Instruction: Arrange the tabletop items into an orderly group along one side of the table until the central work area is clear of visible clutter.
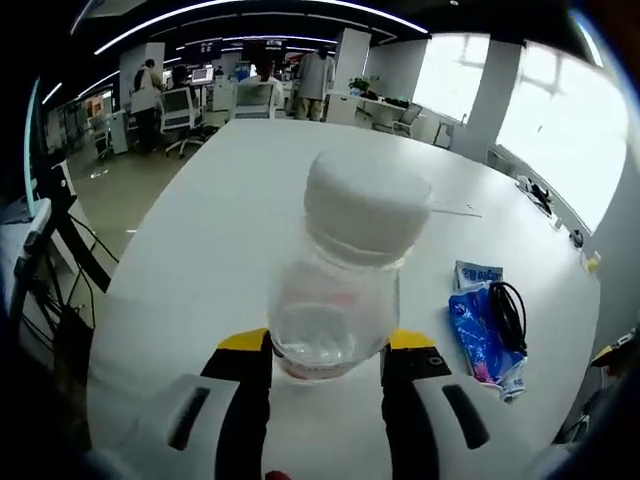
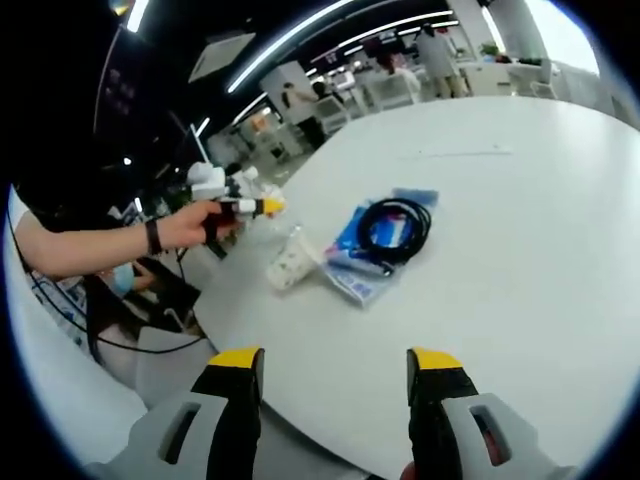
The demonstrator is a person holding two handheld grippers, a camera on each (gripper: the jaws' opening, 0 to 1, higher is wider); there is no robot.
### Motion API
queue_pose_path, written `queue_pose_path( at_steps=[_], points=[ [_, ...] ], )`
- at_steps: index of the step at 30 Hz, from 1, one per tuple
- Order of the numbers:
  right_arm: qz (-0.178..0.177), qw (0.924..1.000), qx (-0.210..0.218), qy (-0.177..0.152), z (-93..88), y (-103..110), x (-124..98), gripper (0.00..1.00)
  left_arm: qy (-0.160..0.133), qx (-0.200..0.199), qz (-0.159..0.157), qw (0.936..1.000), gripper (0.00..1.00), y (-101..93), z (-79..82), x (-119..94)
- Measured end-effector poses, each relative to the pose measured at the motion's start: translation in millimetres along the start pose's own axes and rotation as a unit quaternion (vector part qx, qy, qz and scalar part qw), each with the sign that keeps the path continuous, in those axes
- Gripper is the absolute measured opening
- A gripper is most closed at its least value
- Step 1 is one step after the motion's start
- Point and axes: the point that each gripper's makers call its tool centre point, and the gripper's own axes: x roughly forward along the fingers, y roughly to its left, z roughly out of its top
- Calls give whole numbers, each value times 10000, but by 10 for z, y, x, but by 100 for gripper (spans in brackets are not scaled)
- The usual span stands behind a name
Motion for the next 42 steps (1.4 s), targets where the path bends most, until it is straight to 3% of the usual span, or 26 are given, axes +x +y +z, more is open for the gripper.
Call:
queue_pose_path(
  at_steps=[10,20,35,42],
  points=[
    [30,10000,-5,-19,-2,7,11,58,-70,52,-94,9999,47,34,-2,-189],
    [135,9999,-81,-37,39,38,46,58,-17,-10,-50,10000,45,113,-290,-474],
    [257,9995,-170,-66,43,101,44,58,157,-145,-51,9998,43,-4,-764,-758],
    [281,9994,-167,-78,14,116,25,58,221,-27,-113,9997,43,-55,-840,-791]
  ],
)
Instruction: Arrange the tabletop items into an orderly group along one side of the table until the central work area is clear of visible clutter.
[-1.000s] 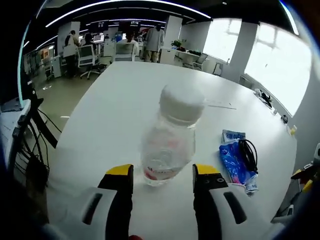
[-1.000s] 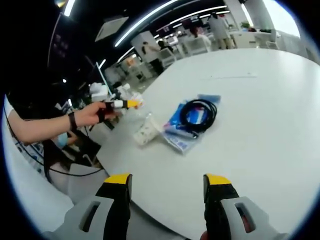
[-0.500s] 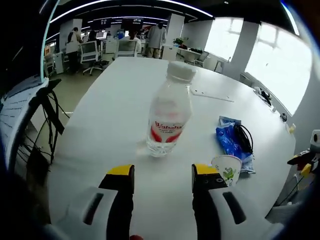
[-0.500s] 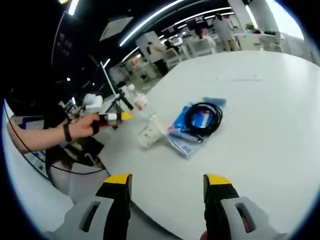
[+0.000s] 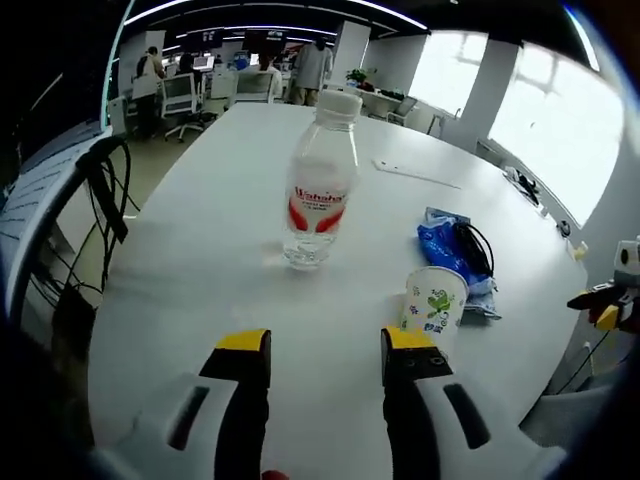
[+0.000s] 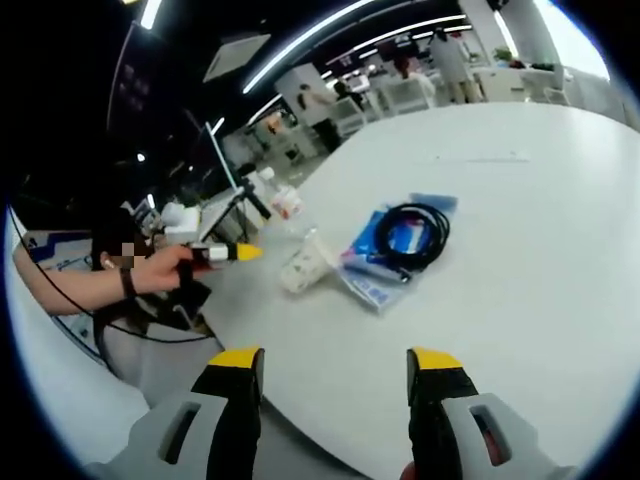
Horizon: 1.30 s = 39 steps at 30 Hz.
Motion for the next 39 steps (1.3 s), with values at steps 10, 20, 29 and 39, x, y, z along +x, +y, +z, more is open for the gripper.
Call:
queue_pose_path(
  at_steps=[10,20,29,39],
  points=[
    [-35,10000,15,-56,-2,-11,-56,58,92,279,-189,9994,42,-164,-73,14],
    [-50,10000,15,-41,-45,-10,-77,58,262,817,-450,9953,41,-402,-168,18],
    [-11,10000,-21,-32,-51,38,-69,58,343,1193,-658,9901,41,-597,-224,44],
    [-26,10000,-7,-38,-96,26,-96,58,474,1693,-800,9812,41,-723,-241,66]
  ],
)
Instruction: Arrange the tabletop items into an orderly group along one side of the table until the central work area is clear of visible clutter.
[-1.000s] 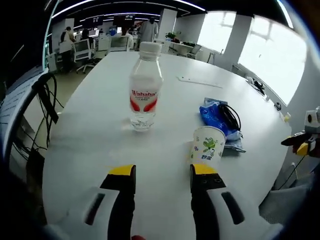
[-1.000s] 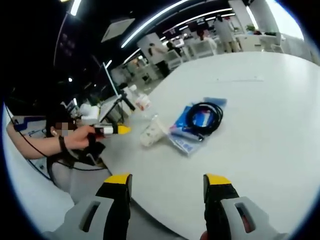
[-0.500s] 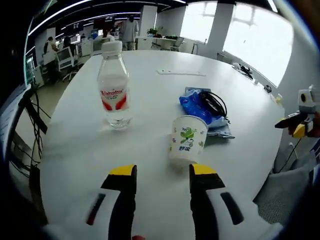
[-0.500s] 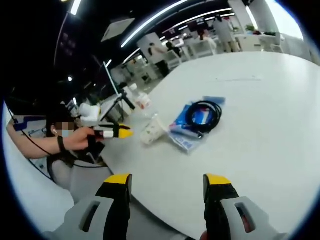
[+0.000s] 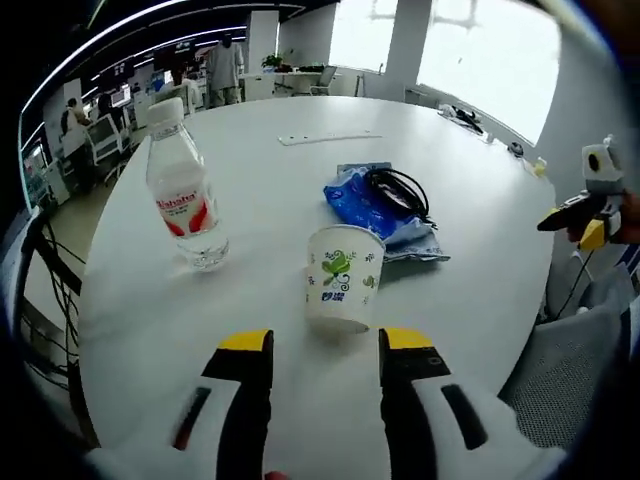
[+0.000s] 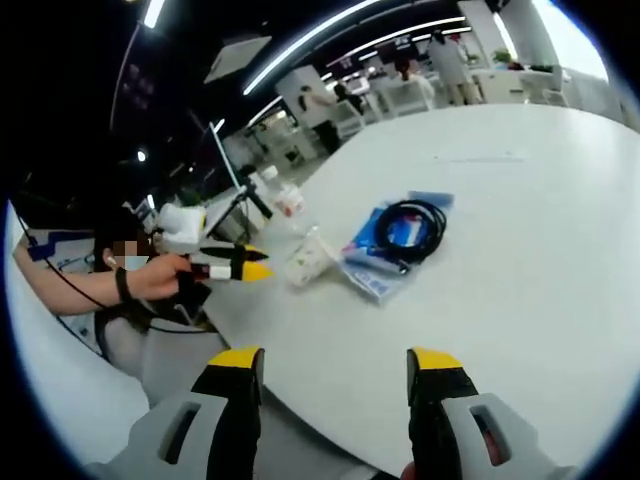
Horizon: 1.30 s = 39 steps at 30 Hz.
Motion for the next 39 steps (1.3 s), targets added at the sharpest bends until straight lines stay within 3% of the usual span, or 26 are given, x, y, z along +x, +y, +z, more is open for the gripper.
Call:
queue_pose_path(
  at_steps=[10,17,26,34,39],
  points=[
    [-23,10000,19,-5,-44,3,-33,58,74,454,-157,9988,42,-106,148,74],
    [-47,10000,36,-25,-50,-11,-51,58,244,543,-223,9980,43,-161,218,236],
    [-53,9999,78,-74,-76,-24,-81,58,550,507,-138,9971,45,-156,175,431],
    [-59,9998,53,186,-225,-37,-138,58,710,430,-24,9965,45,-151,101,582],
    [-81,9997,39,239,-196,-57,-157,58,813,382,-6,9960,40,-160,64,652]
  ],
)
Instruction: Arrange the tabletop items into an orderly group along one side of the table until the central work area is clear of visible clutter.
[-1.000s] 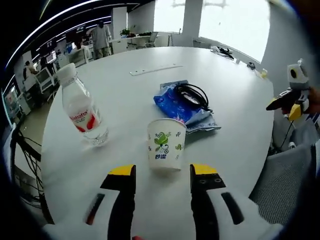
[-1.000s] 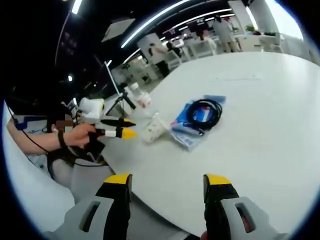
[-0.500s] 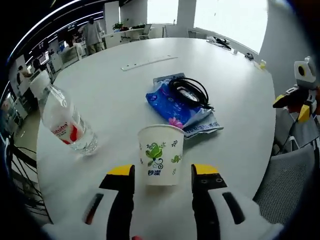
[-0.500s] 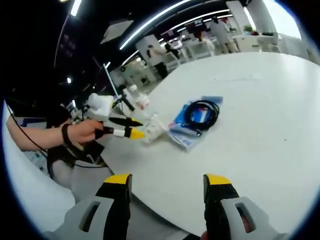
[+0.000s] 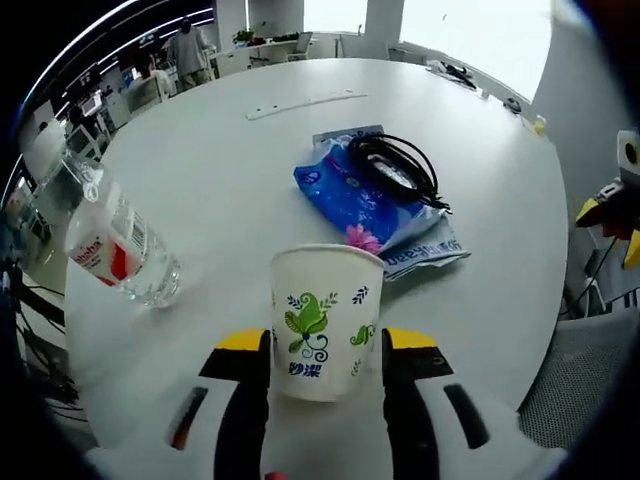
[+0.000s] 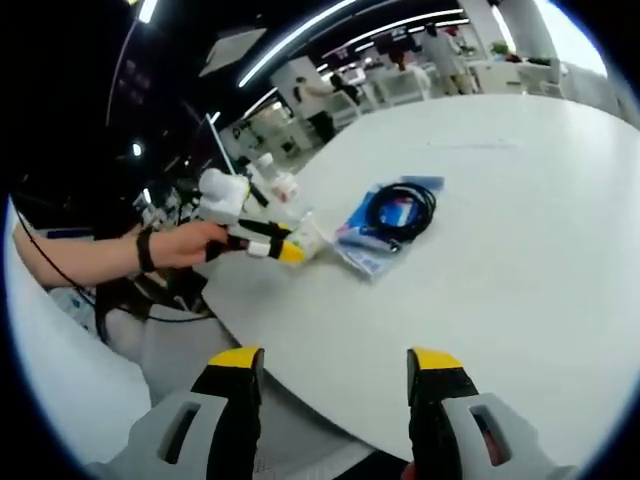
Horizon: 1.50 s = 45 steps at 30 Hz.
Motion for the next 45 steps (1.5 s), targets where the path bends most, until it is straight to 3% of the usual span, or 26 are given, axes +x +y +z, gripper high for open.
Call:
queue_pose_path(
  at_steps=[6,17,27,45],
  points=[
    [15,9999,-109,30,84,22,15,58,-54,-23,39,10000,39,6,-32,-24],
    [126,9995,-198,207,87,130,133,58,-81,-406,208,9989,38,121,-349,-243],
    [282,9984,-371,313,144,244,273,58,17,-349,302,9989,38,114,-547,-374],
    [335,9980,-424,317,138,292,297,58,-41,-571,165,9982,40,128,-643,-301]
  ],
)
